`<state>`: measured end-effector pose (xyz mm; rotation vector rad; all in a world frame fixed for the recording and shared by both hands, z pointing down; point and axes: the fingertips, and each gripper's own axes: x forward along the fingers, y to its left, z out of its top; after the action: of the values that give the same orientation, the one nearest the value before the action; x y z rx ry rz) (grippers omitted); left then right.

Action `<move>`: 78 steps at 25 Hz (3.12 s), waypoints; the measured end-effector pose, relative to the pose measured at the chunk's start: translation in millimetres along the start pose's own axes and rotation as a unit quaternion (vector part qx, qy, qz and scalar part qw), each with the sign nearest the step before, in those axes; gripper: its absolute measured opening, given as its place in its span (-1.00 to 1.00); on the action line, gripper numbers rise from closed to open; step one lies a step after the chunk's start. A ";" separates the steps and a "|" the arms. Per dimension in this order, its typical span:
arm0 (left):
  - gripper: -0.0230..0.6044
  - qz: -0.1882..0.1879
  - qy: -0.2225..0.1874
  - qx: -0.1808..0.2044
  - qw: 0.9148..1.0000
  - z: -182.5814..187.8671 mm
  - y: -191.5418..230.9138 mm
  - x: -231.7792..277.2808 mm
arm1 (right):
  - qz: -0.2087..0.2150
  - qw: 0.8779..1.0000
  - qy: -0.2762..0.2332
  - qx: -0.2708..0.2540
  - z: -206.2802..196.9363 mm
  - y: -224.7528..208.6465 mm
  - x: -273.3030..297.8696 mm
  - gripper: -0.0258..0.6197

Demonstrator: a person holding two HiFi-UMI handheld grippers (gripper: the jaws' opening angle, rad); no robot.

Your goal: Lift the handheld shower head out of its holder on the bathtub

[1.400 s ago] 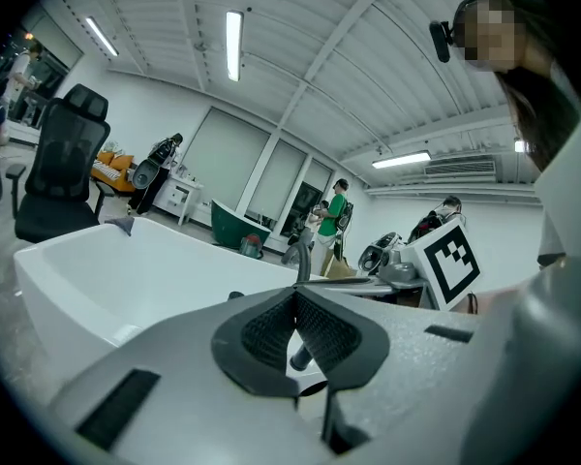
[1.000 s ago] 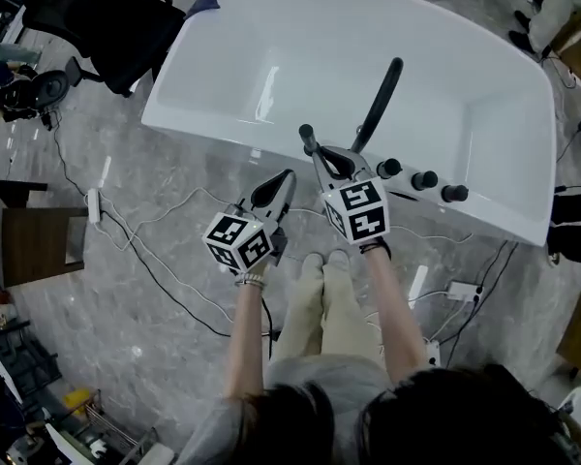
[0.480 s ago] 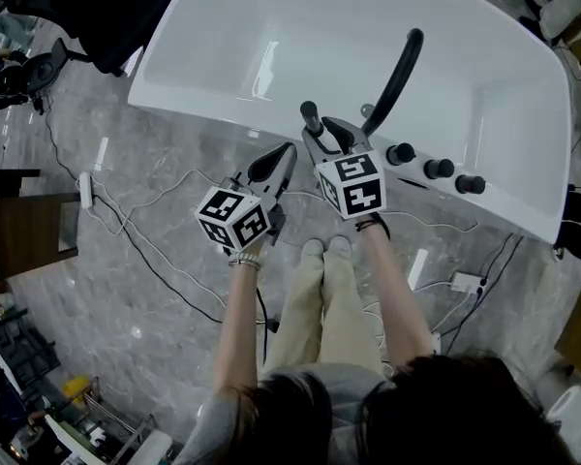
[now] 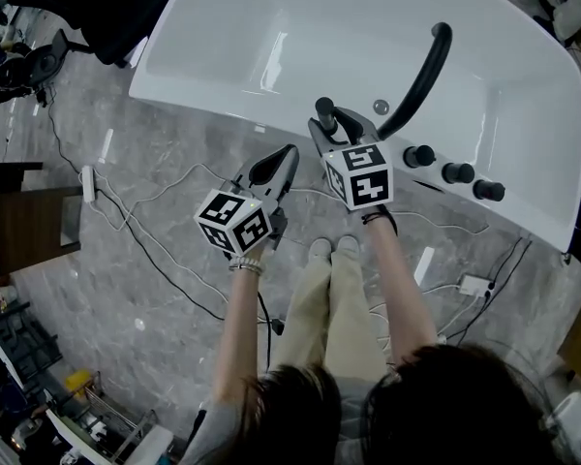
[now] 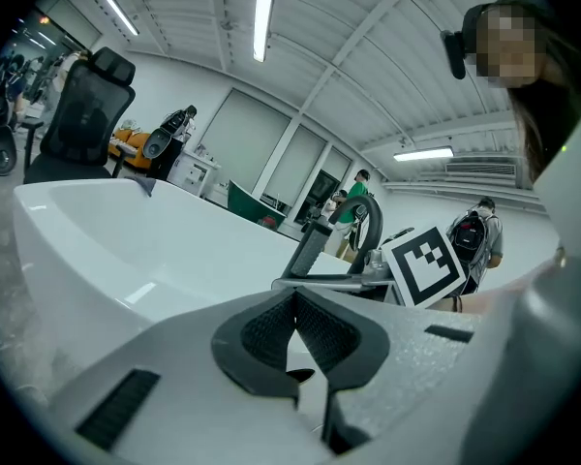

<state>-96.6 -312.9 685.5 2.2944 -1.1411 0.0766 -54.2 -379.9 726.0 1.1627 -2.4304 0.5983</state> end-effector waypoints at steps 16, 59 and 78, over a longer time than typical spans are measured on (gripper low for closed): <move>-0.91 0.013 -0.007 -0.011 1.000 -6.5 9.2 -2.3 | -0.034 0.999 0.018 -0.038 -7.5 -6.8 9.8 -0.49; -0.91 -0.005 -0.085 0.037 0.996 144.9 -77.6 -57.1 | -0.021 0.996 -0.060 -0.059 150.3 54.0 -117.8 -0.51; -0.91 0.027 -0.129 0.077 0.988 211.0 -112.2 -135.0 | 0.000 0.991 -0.131 -0.041 230.8 112.3 -181.4 -0.51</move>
<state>-139.1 -271.5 417.6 2.4628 -1.3684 -0.1197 -72.4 -322.3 417.6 1.2775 -2.6430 0.3589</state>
